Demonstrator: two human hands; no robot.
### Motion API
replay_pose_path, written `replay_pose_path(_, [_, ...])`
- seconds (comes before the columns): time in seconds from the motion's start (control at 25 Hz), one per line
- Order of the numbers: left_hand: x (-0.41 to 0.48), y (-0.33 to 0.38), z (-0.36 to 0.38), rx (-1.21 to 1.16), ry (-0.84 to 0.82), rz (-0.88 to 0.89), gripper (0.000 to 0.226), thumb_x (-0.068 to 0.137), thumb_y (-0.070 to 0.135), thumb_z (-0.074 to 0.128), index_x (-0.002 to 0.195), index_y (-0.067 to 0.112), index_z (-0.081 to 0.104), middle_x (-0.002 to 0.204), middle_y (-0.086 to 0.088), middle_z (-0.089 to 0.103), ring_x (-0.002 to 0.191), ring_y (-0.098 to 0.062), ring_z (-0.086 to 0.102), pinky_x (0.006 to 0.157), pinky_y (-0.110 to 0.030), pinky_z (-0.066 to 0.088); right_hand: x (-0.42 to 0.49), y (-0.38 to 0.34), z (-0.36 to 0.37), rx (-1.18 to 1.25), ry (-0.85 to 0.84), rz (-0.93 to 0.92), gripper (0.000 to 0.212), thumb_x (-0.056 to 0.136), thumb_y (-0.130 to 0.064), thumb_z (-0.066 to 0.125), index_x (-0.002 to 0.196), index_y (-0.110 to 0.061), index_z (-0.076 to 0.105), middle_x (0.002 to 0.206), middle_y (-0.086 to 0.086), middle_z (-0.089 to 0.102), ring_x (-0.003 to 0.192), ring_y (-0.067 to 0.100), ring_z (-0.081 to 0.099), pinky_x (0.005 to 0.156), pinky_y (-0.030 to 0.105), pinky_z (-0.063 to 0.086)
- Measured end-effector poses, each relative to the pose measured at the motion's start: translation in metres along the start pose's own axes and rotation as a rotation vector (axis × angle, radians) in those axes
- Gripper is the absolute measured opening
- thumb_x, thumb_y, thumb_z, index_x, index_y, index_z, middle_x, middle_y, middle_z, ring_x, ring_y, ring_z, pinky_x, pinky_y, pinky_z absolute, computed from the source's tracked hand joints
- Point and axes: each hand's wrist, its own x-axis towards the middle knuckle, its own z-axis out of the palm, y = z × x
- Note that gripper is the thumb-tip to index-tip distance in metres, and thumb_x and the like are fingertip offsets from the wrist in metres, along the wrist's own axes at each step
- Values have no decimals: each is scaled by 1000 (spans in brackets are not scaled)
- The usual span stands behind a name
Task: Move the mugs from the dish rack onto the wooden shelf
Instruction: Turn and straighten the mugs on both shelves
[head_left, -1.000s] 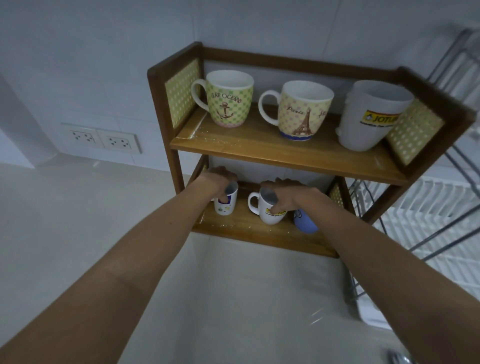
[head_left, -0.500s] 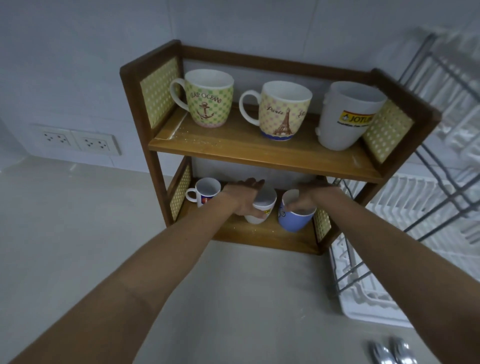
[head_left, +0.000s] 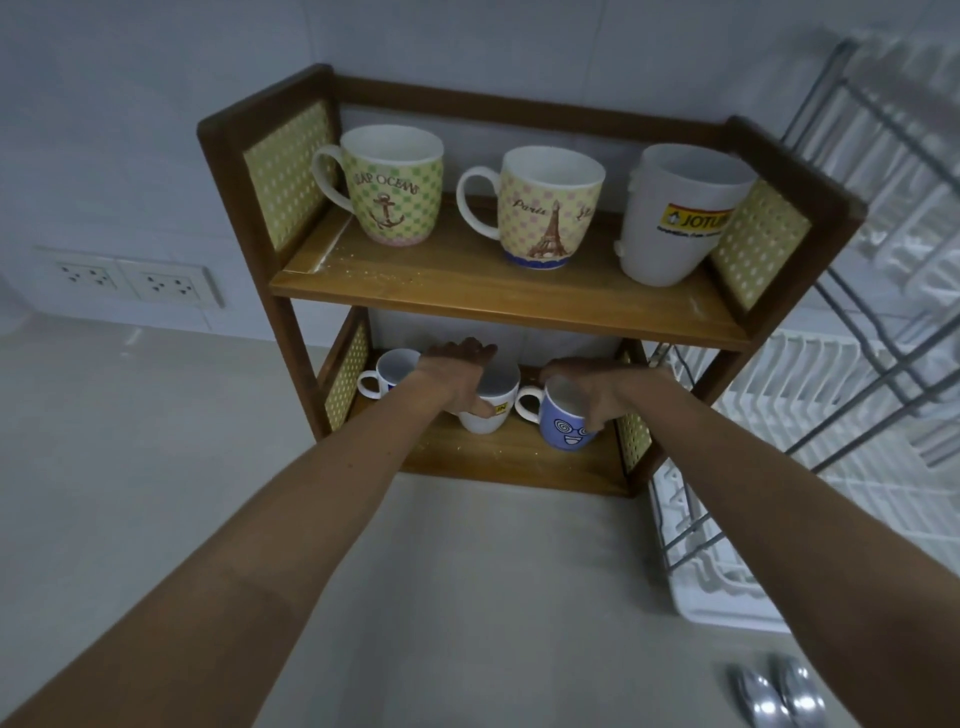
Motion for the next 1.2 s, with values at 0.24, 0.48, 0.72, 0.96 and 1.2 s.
replay_pose_path(0.24, [0,-1,1,-33,-6,10,95,75,54,67,149,23,15,153,-6,30,133,-29,38,101,-44,42,9,8,4,-50,14,40,80,65,1,78,130,-22,39,130,7,46,111,26,49,77,34,46])
replay_pose_path(0.48, [-2,-8,-2,-208,-137,112,94,80,36,70,150,29,8,158,0,21,140,-26,29,107,-37,33,9,14,14,11,15,69,82,66,0,76,131,-27,34,130,5,43,109,27,48,72,34,46])
replay_pose_path(0.72, [-4,-20,-12,-154,-215,153,104,79,40,69,149,31,-7,161,1,-1,147,-21,3,117,-44,10,8,12,18,117,21,100,75,71,-13,75,131,-28,33,127,3,43,107,26,48,69,33,48])
replay_pose_path(0.96, [-22,-75,-25,-47,-318,-170,86,79,43,69,147,29,20,147,-8,40,129,-30,43,102,-43,43,20,-21,-4,352,253,121,58,82,-47,62,132,-30,37,134,3,49,113,23,50,83,34,43])
replay_pose_path(1.2, [-27,-81,-8,-27,-112,-147,67,81,35,68,139,33,35,140,-8,48,127,-29,46,97,-42,46,43,-75,-6,80,207,49,91,71,-62,65,145,-22,28,144,8,43,124,28,45,99,43,42])
